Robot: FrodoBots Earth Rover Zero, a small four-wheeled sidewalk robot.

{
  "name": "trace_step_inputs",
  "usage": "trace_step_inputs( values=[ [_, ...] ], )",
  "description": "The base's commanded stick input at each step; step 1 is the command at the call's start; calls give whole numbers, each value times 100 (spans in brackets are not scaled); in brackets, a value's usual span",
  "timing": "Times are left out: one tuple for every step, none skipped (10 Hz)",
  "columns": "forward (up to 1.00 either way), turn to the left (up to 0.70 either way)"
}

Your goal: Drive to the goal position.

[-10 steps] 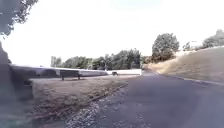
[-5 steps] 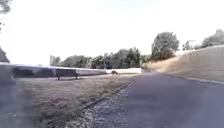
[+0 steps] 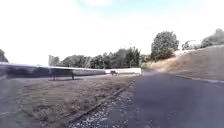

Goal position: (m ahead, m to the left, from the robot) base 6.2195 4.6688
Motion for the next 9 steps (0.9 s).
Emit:
trace_step_inputs(
  values=[
    [100,33],
    [100,39],
    [100,40],
    [100,40],
    [100,40],
    [100,0],
    [100,0],
    [100,0],
    [100,0]
  ],
)
